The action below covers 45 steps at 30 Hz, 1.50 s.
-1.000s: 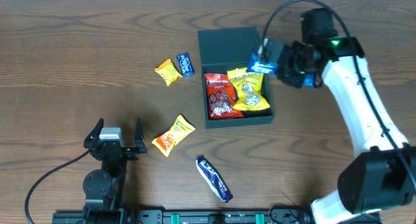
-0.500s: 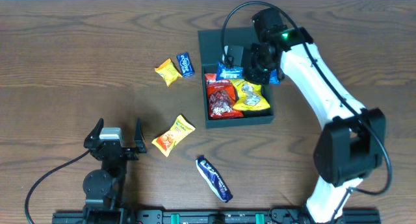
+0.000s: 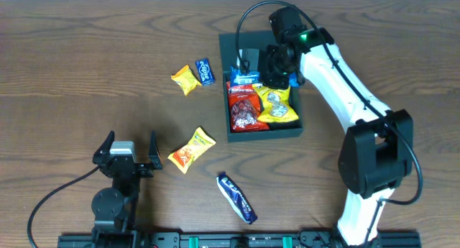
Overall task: Pack container
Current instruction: 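Lower the blue bar into the box's back edge and release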
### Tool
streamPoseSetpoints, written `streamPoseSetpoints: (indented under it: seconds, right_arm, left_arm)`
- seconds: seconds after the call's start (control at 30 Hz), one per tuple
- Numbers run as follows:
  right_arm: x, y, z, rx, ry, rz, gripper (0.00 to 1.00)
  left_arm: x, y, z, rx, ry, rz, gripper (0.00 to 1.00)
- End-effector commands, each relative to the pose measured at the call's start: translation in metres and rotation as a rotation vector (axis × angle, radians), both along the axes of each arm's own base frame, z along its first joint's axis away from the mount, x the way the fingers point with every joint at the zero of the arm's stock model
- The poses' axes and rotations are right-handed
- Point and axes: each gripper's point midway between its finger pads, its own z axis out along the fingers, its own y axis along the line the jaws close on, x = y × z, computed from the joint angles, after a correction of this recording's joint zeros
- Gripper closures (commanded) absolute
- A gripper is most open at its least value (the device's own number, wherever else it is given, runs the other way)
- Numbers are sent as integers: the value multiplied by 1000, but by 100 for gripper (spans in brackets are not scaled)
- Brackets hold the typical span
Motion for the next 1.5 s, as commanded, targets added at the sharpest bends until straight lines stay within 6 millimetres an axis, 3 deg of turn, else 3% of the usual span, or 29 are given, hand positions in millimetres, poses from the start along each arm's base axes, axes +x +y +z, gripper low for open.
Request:
streamPoseSetpoints:
  seconds: [0.0,0.4,0.63,0.93,0.97,1.03,1.07,1.1,1.2,1.33,1.47]
  right_arm:
    - [0,14,0,27,1,46,75]
    - [-6,18,-45,15,102,67,76]
    - [-3,34,-43,107,101,86,81]
    - [15,27,-47,80,68,-49,80]
    - [16,25,-47,70,64,-58,78]
    - [17,23,-48,56,59,-65,66]
    - [18,22,-48,52,60,-81,52]
    - [19,20,-49,46,60,-92,47]
    - [20,19,-45,44,56,-114,51]
    - [22,17,-26,53,28,-158,59]
    - [26,8,7,60,-30,-264,86]
  left_arm:
    - [-2,3,-19,-6,63,15,5]
    - [-2,3,-19,-6,63,15,5]
    - [-2,3,-19,-6,63,15,5]
    - [-2,3,-19,-6,63,15,5]
    - [-2,3,-19,-6,63,15,5]
    - [-2,3,-19,-6,63,15,5]
    - [-2,3,-19,-6,63,15,5]
    - [-2,3,-19,-6,63,15,5]
    - [-2,3,-19,-6,63,15,5]
    - [-2,3,-19,-6,63,15,5]
    - [-2,3,-19,-6,63,15,5]
